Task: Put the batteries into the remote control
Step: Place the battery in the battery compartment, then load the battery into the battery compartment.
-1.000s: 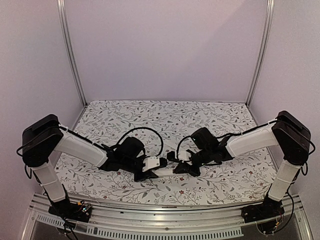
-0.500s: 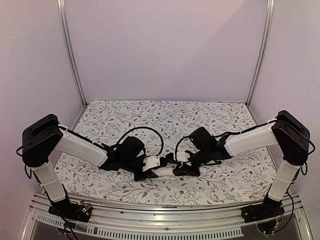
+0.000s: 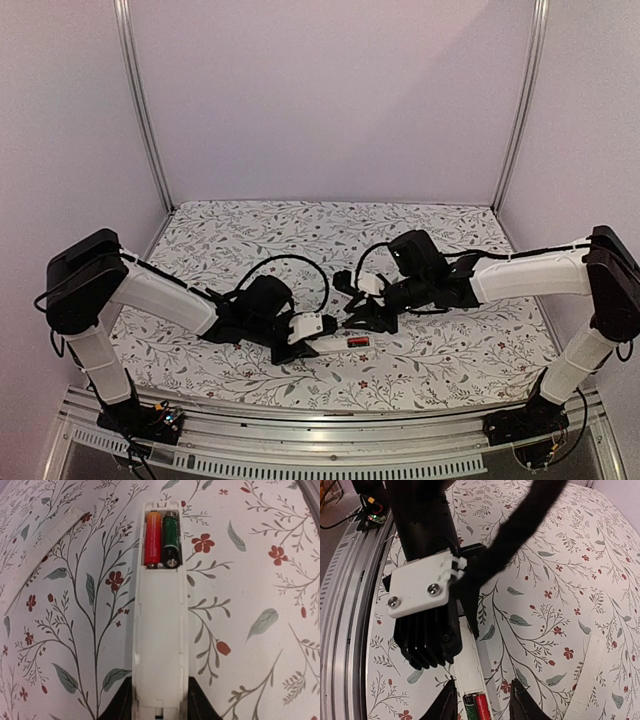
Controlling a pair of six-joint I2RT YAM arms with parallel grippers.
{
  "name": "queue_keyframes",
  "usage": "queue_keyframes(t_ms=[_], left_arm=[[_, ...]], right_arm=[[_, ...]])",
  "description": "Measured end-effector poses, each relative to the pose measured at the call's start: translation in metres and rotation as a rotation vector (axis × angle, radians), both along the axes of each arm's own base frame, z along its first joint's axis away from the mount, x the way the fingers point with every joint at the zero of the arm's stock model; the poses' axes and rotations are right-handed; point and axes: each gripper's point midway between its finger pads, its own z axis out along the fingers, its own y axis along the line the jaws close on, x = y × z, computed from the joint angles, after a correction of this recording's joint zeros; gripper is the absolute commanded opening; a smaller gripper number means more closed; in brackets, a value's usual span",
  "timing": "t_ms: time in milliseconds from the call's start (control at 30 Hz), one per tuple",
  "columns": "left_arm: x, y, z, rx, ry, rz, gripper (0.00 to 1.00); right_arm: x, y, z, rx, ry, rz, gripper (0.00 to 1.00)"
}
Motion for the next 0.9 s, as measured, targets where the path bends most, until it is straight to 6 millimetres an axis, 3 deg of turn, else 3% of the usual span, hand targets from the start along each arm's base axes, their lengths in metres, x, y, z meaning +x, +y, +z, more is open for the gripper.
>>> queue_keyframes(t_ms=[100,167,300,400,600,900], left_arm=[[-0.001,-0.004,-0.001,-0.004,0.006,0.013,0.00],[-0.001,-0.006,-0.001,-0.007,0.013,0.027,0.00],[-0.001,-0.012,-0.002,-0.021,0.020,0.056,0.00],[-0.003,-0.018,-0.002,-0.034,0.020,0.071,0.00],[-0.002,-0.026,-0.002,-0.047,0.006,0.090,0.00],[-0.002,-0.027,-0.002,-0.049,0.004,0.096,0.00]], right_arm=[[0.019,-0.003,0.018,0.034,0.053,-0.145,0.25],[0.043,-0.011,0.027,0.035,0.138,-0.331,0.20],[0.064,-0.026,0.031,0.026,0.284,-0.610,0.19],[0.052,-0.032,0.013,-0.001,0.411,-0.742,0.16],[0.010,-0.039,-0.027,-0.054,0.665,-0.825,0.01],[-0.002,-0.032,-0.045,-0.079,0.788,-0.839,0.00]])
